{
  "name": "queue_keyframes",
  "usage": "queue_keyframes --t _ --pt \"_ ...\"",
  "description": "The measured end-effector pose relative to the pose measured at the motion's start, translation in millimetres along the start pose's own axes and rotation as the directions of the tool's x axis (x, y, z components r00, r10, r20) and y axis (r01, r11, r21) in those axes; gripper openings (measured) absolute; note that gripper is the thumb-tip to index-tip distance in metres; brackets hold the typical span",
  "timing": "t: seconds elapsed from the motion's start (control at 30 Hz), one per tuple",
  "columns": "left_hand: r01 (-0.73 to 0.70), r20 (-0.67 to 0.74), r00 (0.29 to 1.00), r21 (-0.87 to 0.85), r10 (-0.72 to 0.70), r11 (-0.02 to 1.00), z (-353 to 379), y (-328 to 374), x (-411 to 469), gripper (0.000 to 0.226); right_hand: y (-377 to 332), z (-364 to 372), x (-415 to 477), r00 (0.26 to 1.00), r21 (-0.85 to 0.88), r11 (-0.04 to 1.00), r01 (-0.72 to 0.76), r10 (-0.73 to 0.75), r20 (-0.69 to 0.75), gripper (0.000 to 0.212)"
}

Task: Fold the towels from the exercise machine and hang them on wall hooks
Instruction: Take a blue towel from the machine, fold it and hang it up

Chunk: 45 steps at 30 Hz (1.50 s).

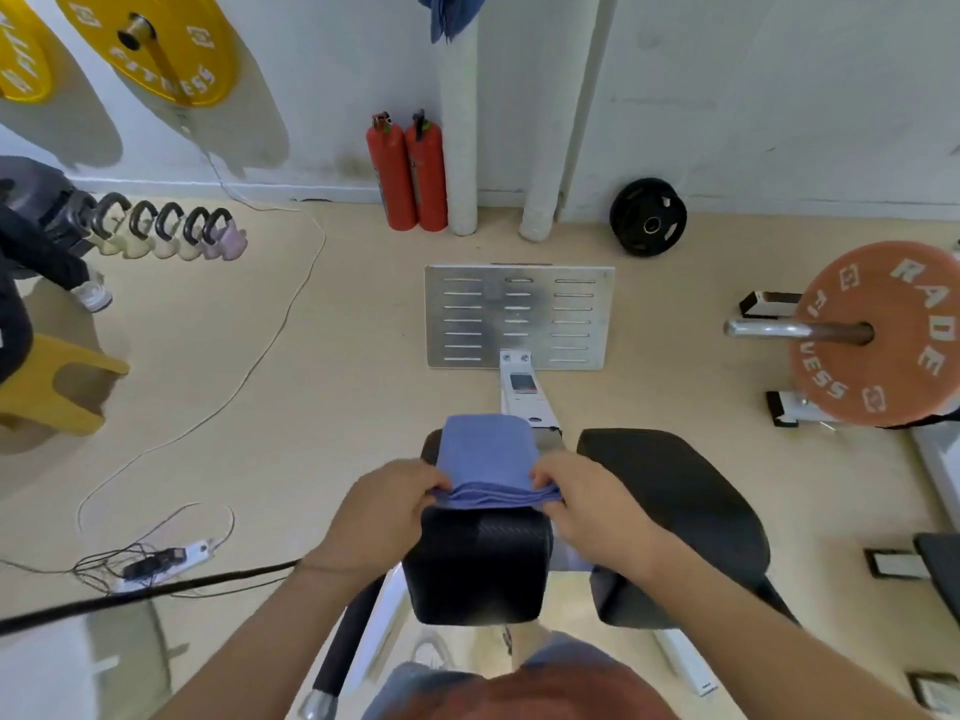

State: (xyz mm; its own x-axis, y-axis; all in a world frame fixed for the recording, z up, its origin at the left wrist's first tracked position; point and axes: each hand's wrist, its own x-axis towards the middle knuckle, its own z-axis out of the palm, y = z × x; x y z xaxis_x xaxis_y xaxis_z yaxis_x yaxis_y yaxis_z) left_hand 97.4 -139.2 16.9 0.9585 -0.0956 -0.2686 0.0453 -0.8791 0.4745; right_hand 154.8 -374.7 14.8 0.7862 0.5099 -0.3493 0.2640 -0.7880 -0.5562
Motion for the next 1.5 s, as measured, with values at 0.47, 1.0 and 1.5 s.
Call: queue_keyframes --t 0.47,1.0,1.5 --pt "-0.225 0.056 0.974 0.200 0.218 0.954 93.2 23.6 -42.6 0.061 -12.4 57.4 -62.1 0.999 0.048 0.999 -0.005 0.003 0.035 0.017" --pt "-0.024 0.592 0.799 -0.143 0.105 0.989 50.3 29.1 -10.0 0.021 9.5 45.9 -53.1 0.954 0.250 0.953 -0.173 0.099 0.283 0.032" --pt "-0.058 0.368 0.930 0.085 0.022 0.995 54.9 29.3 28.7 0.012 43.4 65.7 43.0 0.849 0.561 0.658 -0.502 0.499 0.175 0.043"
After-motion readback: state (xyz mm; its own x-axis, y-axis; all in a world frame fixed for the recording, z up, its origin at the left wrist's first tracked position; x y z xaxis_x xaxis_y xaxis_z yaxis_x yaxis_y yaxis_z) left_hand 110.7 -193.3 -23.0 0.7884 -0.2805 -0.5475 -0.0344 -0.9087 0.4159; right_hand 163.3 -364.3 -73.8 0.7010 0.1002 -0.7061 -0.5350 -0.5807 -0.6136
